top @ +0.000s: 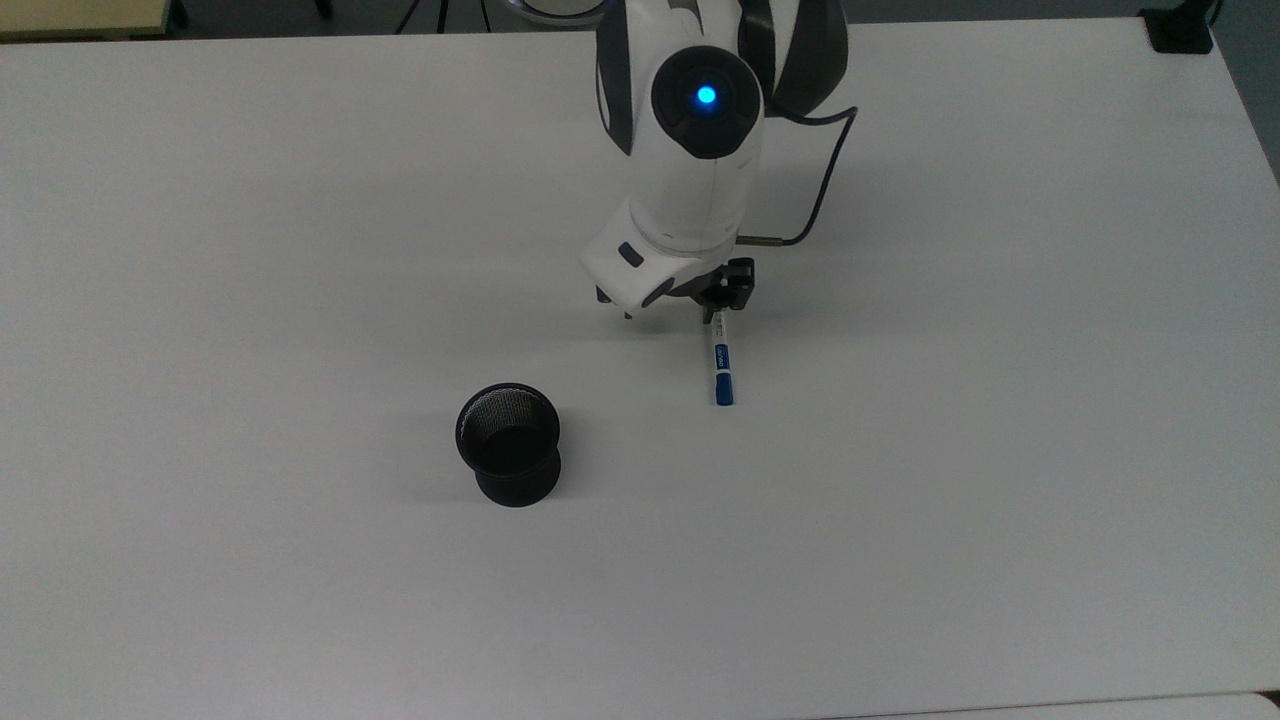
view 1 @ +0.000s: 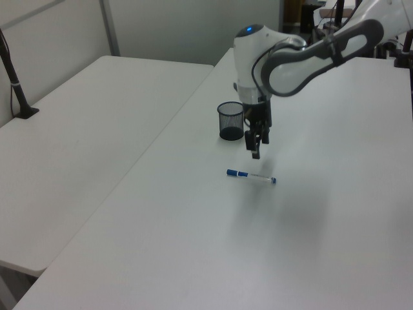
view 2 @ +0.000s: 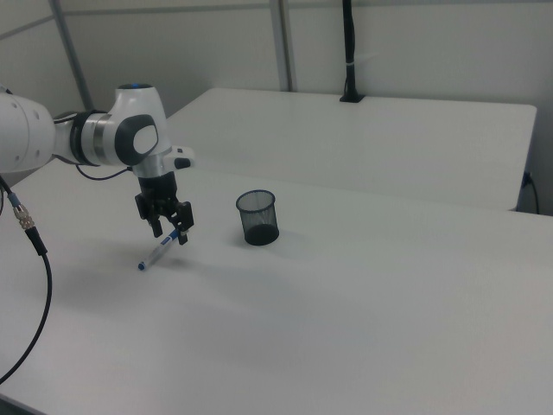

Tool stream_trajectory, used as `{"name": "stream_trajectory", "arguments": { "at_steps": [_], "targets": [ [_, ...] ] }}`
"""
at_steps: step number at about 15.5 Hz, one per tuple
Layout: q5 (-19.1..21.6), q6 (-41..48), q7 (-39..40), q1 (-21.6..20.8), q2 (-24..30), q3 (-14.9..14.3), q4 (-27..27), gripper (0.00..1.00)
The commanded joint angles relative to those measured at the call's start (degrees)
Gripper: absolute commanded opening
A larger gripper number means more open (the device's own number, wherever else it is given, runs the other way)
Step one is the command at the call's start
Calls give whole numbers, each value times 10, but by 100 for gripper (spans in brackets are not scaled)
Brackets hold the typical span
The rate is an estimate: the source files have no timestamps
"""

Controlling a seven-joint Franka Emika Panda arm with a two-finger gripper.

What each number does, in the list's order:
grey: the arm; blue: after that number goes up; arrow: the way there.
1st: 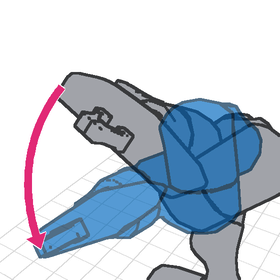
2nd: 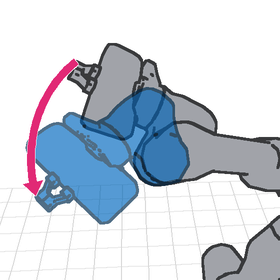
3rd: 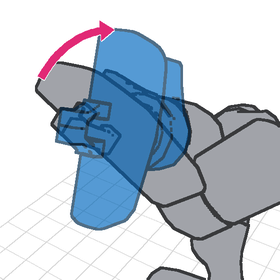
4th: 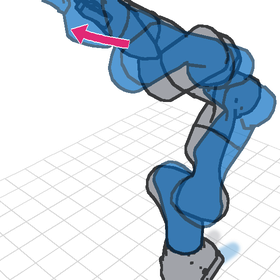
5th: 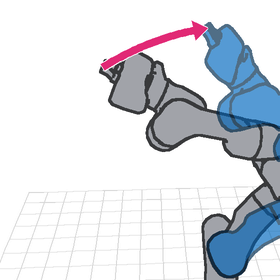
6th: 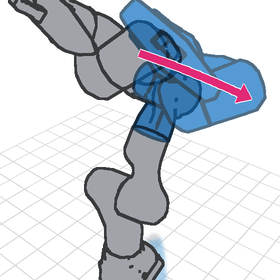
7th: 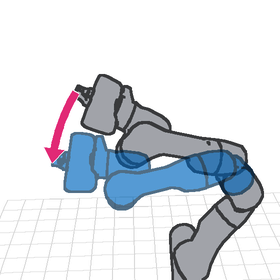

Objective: Insert the marker
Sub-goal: 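Lower the open gripper over the marker's blue cap end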

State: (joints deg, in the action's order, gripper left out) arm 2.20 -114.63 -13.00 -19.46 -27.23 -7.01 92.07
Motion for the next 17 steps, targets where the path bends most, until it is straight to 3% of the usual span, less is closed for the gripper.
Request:
{"name": "stream_trajectory", "arguments": {
  "at_steps": [1,11,14,17],
  "targets": [
    [11,-23,-25,-22,-5,-5,-4,77],
    [7,-23,-47,-24,-95,-5,-104,68],
    [7,-24,-55,-36,-111,-5,-112,67],
    [7,-33,-57,-45,-114,-5,-109,58]
  ]
}}
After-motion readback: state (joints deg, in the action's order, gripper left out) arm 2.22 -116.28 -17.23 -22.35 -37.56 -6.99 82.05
